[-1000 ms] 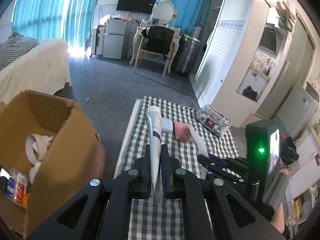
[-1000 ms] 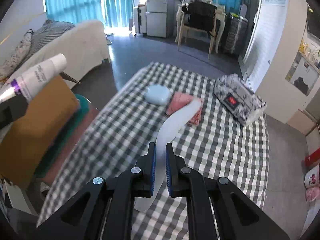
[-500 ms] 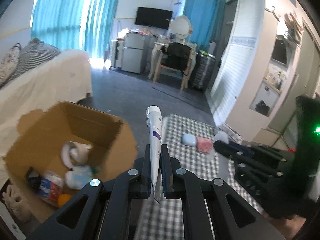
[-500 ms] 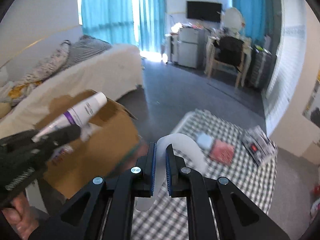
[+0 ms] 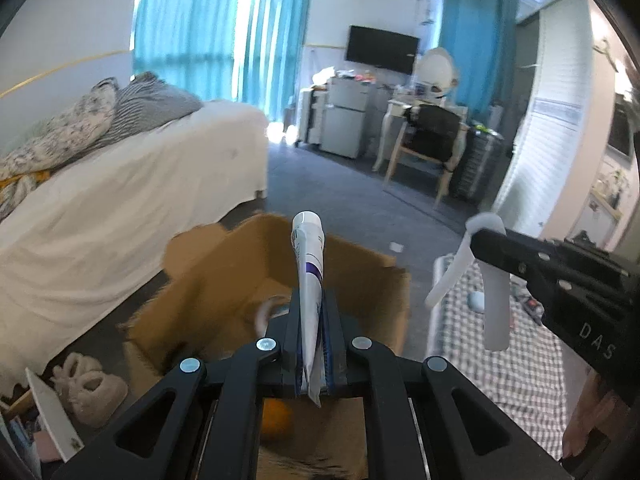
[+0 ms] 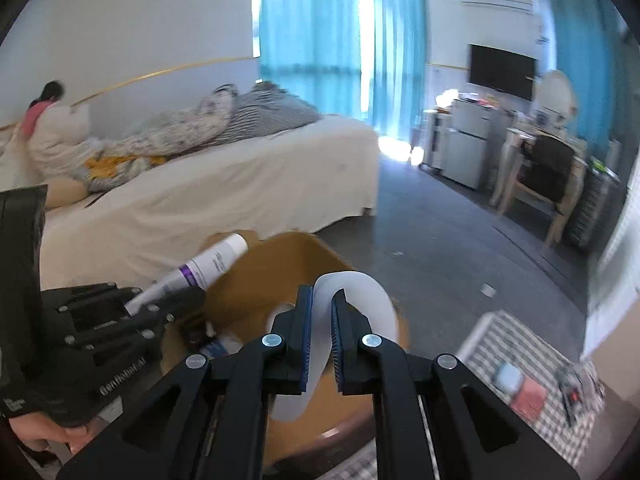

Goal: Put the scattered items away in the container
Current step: 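Carry the cream tube and foam tube into the box and release both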

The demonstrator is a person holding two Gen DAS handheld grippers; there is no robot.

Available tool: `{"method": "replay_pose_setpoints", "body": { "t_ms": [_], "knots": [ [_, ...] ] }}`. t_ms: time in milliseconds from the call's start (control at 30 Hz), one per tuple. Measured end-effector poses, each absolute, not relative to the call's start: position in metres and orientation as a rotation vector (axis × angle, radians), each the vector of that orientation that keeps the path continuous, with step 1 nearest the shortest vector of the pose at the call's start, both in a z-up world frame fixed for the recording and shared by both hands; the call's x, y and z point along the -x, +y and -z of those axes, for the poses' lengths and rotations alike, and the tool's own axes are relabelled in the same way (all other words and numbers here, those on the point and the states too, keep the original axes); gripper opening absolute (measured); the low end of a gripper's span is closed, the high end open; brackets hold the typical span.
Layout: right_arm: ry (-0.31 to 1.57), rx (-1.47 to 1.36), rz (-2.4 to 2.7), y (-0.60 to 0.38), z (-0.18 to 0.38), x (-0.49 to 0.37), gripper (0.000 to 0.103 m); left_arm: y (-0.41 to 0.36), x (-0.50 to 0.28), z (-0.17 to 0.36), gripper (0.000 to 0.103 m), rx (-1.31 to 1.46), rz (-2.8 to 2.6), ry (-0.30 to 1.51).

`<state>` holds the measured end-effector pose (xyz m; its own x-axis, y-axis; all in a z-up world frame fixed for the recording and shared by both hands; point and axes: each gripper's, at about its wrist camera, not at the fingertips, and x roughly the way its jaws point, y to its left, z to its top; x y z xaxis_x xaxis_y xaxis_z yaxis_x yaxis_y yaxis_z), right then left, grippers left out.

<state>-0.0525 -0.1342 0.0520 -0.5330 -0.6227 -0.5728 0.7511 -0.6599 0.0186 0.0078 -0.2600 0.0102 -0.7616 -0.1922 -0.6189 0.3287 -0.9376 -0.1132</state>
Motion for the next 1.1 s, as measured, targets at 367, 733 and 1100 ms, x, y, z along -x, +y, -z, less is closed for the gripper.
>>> {"method": "replay_pose_setpoints", "body": {
  "t_ms": [367, 733, 1100],
  "knots": [
    [0.343, -0.886, 2.017, -0.211, 0.03, 0.082, 0.009, -0.314, -0.011, 0.043, 0.007, -1.007, 2.579, 0.388],
    [0.438, -1.029, 2.011, -0.218, 0.076, 0.095, 0.065, -0.318, 0.0, 0.066, 0.007, -1.076, 2.557, 0.417],
    [0.318, -0.935, 2.165, -0.174, 0.037, 0.09, 0.079, -0.309, 0.006, 0.061, 0.008, -1.084, 2.577, 0.405]
  ]
}}
